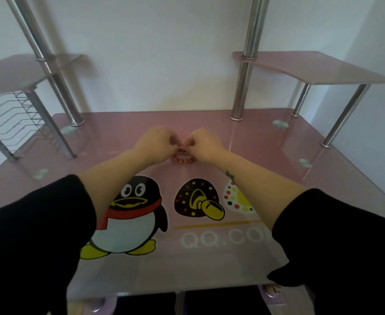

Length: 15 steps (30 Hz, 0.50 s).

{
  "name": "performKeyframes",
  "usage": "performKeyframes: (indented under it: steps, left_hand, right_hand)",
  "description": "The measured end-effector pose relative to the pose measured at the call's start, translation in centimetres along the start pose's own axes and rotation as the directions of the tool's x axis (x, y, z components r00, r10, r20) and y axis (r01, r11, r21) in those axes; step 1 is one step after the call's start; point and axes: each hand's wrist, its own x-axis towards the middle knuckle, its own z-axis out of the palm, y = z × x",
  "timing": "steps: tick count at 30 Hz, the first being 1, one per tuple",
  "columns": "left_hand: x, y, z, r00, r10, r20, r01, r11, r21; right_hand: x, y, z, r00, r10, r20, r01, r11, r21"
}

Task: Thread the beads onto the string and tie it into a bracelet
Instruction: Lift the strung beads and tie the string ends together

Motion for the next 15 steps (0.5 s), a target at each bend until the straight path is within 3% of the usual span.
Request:
performKeyframes:
  steps: [3, 6, 10, 15]
  left_hand:
    - [-0.1, -0.1, 0.6, 0.997, 0.048, 0.06, -0.054, 0.994, 0.097]
    - [0.1, -0.6, 0.8, 0.997, 0.007, 0.076, -0.017, 0.991, 0.133]
    - [0.5, -0.2, 1.2, 0.994, -0.005, 0.105, -0.003, 0.997, 0.08]
    - [0.6, -0.1, 1.4, 0.991, 0.014, 0.135, -0.018, 0.999, 0.033]
  right_hand:
    - [-0.3, 0.2, 0.1, 0.998, 0.024, 0.06, -0.02, 0.998, -0.066]
    - [-0.3, 0.5, 0.0, 0.997, 0.034, 0.067, -0.03, 0.998, -0.05]
    - [-0.1, 0.6, 0.2, 0.993, 0.066, 0.099, -0.068, 0.998, 0.017]
    - [0.2, 0.6, 0.1, 0.996, 0.011, 0.085, -0.01, 1.0, -0.018]
